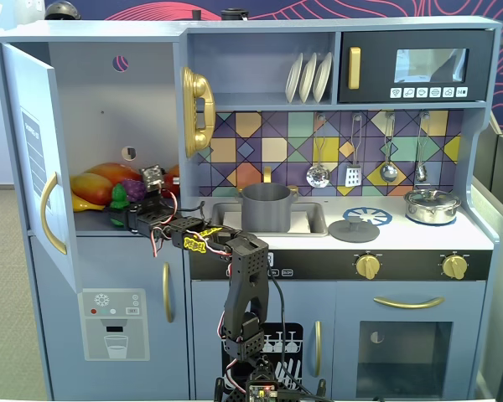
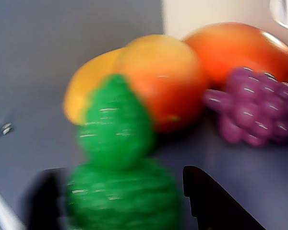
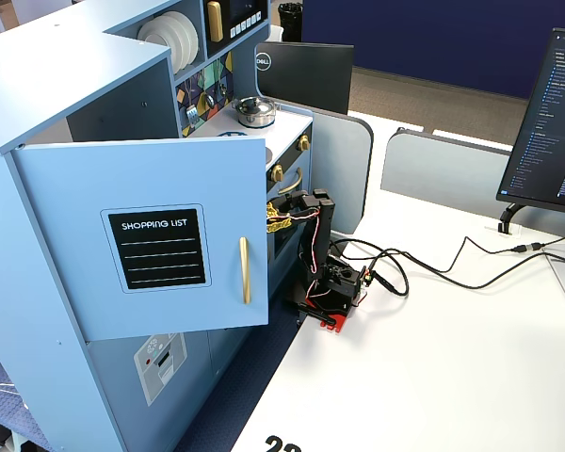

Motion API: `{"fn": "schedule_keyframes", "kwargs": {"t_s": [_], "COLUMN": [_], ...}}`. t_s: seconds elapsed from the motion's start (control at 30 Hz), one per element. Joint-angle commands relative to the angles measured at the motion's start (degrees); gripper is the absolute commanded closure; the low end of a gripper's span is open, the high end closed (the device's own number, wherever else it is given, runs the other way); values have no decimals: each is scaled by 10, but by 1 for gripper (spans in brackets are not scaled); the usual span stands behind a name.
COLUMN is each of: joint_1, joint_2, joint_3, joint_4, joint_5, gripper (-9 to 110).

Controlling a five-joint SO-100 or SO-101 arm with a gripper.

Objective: Pick up the green pineapple from the left cabinet and place it in the gray recipient

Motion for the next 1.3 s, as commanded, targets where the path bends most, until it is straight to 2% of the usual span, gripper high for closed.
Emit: {"fn": "schedule_keyframes", "kwargs": {"t_s": [0.0, 0.27, 0.67, 0.83, 1.07, 1.27], "joint_1": [-13, -36, -105, -45, 93, 273], "joint_2": [4, 80, 442, 568, 670, 674], "joint_3": [-42, -14, 241, 315, 325, 272], "joint_4": [-11, -76, -183, -183, -134, -55], "joint_5": [-40, -76, -155, -178, -153, -41], "gripper": [102, 102, 102, 102, 102, 102]}}
